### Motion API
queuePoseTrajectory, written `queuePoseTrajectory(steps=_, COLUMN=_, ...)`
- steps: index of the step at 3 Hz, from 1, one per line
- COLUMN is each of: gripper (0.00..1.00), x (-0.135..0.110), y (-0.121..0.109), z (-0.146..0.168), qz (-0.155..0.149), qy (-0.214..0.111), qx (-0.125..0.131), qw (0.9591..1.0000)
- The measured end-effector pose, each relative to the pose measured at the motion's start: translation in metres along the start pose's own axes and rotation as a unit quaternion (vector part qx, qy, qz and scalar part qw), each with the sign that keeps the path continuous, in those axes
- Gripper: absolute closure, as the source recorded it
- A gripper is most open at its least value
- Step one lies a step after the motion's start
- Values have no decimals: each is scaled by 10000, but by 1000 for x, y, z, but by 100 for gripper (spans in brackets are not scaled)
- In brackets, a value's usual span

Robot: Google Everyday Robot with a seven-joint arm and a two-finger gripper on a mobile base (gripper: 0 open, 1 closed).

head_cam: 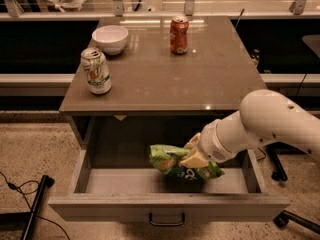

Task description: Place green rice chip bag into top drawer

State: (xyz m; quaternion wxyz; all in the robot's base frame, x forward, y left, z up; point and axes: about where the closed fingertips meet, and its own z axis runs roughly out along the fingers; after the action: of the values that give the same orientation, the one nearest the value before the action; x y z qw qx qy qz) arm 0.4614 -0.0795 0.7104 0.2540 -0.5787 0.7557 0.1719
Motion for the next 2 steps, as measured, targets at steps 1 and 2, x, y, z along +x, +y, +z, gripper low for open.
queuePoseTrajectory(steps=1, gripper=35, x=5, y=0, z=5, qz=30, qy=-11, qx=15, qw=10000)
queuePoseTrajectory(steps=2, gripper=22, x=7, y=-1, z=7, qz=58, qy=-51, qx=24, qw=10000)
